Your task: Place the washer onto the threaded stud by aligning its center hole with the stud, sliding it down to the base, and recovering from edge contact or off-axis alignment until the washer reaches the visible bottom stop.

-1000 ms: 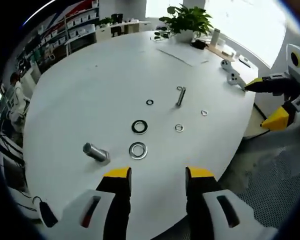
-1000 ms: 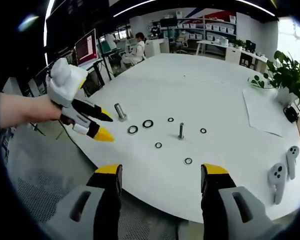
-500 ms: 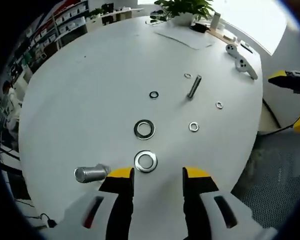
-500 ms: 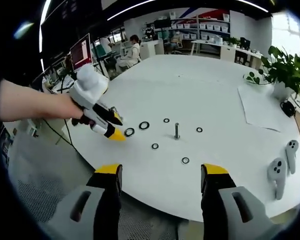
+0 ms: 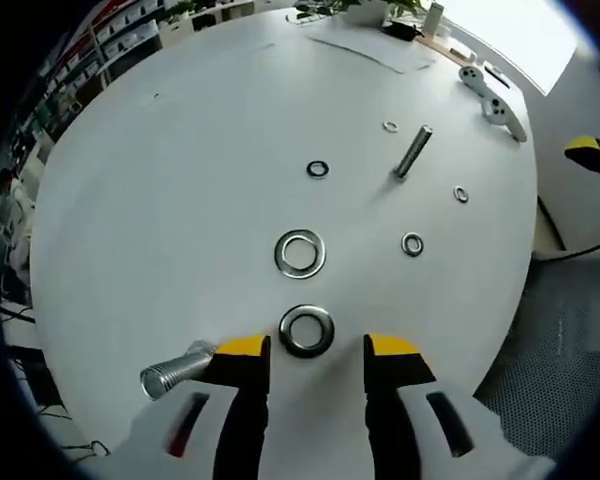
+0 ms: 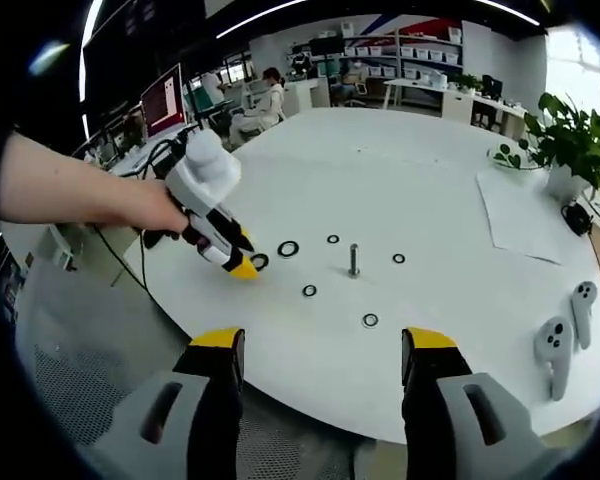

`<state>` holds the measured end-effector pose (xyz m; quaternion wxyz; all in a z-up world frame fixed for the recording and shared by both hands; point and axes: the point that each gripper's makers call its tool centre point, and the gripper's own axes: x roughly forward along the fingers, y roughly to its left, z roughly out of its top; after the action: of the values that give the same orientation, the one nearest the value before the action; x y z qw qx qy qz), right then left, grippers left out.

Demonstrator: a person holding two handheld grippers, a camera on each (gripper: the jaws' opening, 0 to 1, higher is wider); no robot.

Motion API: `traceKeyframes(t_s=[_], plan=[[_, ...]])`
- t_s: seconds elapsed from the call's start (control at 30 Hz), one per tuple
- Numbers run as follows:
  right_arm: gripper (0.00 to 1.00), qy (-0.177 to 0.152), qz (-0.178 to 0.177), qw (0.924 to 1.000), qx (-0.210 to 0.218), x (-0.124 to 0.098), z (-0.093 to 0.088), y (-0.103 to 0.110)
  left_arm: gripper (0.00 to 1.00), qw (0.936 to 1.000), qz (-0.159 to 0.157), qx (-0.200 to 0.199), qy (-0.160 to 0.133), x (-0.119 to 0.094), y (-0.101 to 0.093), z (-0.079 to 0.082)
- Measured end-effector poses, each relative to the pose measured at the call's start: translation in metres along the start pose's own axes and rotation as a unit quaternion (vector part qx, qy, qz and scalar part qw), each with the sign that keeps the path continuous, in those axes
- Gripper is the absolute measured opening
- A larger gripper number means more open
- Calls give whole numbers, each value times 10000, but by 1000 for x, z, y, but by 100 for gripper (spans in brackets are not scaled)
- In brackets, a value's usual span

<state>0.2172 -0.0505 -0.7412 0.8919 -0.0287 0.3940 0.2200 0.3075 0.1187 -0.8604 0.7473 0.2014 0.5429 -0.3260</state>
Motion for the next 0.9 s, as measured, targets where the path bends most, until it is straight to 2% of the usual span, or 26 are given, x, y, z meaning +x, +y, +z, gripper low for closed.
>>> traceKeyframes(t_s=[0.13, 0.2, 0.3, 0.37, 0.4, 0.57, 0.77, 0.9], plan=[[66, 16, -8, 10000, 3, 0, -1, -1, 33, 9999, -51, 24, 90, 4, -2, 0], [66, 31, -8, 10000, -6, 0, -2, -1, 31, 9998, -4, 100, 174, 5, 0, -3], [65, 26, -13, 10000, -12, 0, -1, -1, 27, 9997, 88, 178, 153, 4, 3, -1], [65, 44, -4, 10000, -2, 0, -2, -1, 25, 9975, 242, 654, 149, 4, 7, -1], [65, 51, -7, 10000, -4, 0, -2, -1, 24, 9984, 149, 545, 99, 5, 3, -1], [65, 58, -13, 10000, 10, 0, -3, -1, 21, 9989, 159, 417, 108, 6, 7, 1], [65, 77, -20, 10000, -3, 0, -4, -2, 21, 9977, 102, 579, 330, 4, 5, -2], [65, 100, -22, 9999, -30, 1, -5, -1, 20, 9937, 5, 864, 713, 1, 2, -14]])
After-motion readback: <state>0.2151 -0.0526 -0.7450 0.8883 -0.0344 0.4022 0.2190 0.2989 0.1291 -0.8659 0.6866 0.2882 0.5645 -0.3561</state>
